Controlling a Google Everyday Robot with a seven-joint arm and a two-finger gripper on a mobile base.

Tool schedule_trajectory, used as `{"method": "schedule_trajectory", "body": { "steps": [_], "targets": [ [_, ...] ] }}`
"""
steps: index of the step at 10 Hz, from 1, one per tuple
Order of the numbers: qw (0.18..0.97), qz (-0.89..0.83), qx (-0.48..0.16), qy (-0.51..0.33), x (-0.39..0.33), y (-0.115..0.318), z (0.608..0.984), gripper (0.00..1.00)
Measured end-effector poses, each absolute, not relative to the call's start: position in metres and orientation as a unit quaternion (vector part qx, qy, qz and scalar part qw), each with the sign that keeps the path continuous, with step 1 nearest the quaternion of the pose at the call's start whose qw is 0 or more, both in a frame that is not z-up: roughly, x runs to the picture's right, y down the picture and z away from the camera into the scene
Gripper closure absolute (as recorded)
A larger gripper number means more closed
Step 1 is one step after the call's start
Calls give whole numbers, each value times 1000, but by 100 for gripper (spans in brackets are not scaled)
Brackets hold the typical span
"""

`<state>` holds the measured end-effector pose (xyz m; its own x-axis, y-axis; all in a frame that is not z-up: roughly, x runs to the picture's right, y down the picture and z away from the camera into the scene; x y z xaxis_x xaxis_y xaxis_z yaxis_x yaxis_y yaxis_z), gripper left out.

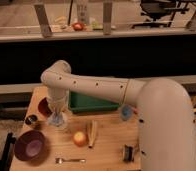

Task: Place towel in paper cup

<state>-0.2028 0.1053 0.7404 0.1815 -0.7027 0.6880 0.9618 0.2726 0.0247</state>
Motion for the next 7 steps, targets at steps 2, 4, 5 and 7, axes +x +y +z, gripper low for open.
{"method": "schedule_trajectory", "body": {
  "steps": [2, 4, 5, 7],
  "targets": [
    [728, -572, -219, -307, -206, 112, 735, 98],
    [722, -578, -219, -309, -208, 113, 733, 83],
    [718, -582, -220, -311, -211, 114, 732, 71],
    [714, -588, -220, -310, -214, 114, 733, 53]
  ]
}}
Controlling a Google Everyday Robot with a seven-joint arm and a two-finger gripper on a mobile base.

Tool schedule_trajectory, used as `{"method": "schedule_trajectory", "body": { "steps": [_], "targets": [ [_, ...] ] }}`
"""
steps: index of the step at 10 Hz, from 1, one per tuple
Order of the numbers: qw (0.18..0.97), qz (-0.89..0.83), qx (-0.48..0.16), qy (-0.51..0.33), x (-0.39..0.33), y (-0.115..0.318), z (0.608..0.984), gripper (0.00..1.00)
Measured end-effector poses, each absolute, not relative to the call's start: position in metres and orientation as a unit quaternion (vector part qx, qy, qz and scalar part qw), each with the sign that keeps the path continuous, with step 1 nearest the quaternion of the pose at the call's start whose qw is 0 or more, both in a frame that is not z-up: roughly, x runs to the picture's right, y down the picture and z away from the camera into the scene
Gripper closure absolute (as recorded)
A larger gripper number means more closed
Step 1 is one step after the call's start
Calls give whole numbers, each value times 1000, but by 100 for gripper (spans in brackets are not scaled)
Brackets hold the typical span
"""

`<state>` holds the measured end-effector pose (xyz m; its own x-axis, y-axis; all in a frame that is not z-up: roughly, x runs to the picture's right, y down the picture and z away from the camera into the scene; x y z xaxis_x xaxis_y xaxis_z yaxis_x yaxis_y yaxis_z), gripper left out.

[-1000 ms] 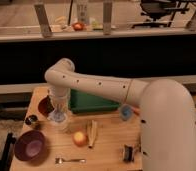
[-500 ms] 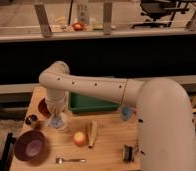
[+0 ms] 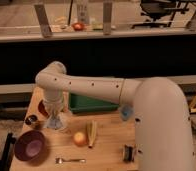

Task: Place towel in paper cup

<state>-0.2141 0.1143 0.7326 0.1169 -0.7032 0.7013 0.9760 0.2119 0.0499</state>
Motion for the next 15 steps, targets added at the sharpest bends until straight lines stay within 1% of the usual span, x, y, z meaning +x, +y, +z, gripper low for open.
{"method": "schedule_trajectory", "body": {
  "steps": [2, 3, 4, 15],
  "targets": [
    [711, -593, -221, -307, -215, 113, 734, 32],
    [710, -594, -222, -305, -216, 113, 734, 25],
    [709, -597, -224, -302, -215, 114, 735, 20],
    [701, -608, -221, -300, -209, 109, 743, 20]
  ]
}}
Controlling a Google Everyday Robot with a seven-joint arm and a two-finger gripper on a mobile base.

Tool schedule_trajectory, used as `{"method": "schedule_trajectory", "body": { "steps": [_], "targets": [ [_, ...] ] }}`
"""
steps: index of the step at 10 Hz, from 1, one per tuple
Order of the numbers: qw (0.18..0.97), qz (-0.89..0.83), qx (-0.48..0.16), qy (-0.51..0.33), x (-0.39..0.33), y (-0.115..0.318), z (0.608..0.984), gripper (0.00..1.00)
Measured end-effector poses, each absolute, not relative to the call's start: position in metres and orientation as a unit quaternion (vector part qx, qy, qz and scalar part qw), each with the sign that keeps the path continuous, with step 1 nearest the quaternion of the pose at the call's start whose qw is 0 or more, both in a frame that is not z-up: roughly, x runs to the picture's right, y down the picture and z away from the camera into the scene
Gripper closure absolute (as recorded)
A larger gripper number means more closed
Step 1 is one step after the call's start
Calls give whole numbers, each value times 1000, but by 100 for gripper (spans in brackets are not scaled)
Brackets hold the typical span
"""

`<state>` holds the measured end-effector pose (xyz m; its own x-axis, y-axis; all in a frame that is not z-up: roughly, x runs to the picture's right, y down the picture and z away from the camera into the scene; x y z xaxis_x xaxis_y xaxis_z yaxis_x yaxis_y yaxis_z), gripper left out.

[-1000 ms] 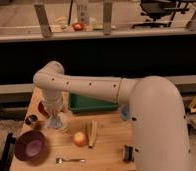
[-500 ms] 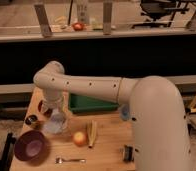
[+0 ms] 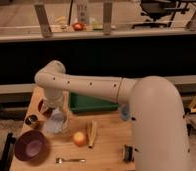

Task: Place towel in paper cup

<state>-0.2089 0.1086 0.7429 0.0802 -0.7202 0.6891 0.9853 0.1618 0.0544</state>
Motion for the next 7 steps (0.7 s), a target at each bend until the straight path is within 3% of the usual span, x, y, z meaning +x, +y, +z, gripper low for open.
{"method": "schedule_trajectory", "body": {
  "steps": [7],
  "targets": [
    [699, -613, -199, -311, -208, 103, 741, 20]
  ]
}}
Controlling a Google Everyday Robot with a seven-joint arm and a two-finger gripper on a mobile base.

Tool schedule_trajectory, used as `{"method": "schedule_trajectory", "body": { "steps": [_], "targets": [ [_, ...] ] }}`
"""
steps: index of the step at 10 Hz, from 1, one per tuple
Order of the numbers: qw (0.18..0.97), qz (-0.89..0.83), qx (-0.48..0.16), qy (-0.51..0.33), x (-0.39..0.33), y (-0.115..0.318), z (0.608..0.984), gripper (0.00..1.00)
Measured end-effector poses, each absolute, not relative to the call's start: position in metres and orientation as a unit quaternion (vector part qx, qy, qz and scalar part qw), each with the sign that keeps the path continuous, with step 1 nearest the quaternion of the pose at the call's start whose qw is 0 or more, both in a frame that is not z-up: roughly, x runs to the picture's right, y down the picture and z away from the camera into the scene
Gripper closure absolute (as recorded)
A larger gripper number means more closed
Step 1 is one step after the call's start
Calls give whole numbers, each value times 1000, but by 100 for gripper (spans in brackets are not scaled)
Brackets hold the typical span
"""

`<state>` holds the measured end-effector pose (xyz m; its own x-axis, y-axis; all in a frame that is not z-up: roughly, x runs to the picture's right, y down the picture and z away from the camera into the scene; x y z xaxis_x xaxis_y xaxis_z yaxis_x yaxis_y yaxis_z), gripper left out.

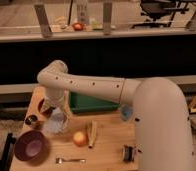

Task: Place towel in paper cup

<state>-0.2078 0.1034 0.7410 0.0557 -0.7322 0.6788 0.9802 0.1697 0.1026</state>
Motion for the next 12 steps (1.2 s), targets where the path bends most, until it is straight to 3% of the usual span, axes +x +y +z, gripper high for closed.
{"method": "schedule_trajectory", "body": {
  "steps": [12],
  "targets": [
    [697, -615, -194, -313, -208, 102, 740, 20]
  ]
}}
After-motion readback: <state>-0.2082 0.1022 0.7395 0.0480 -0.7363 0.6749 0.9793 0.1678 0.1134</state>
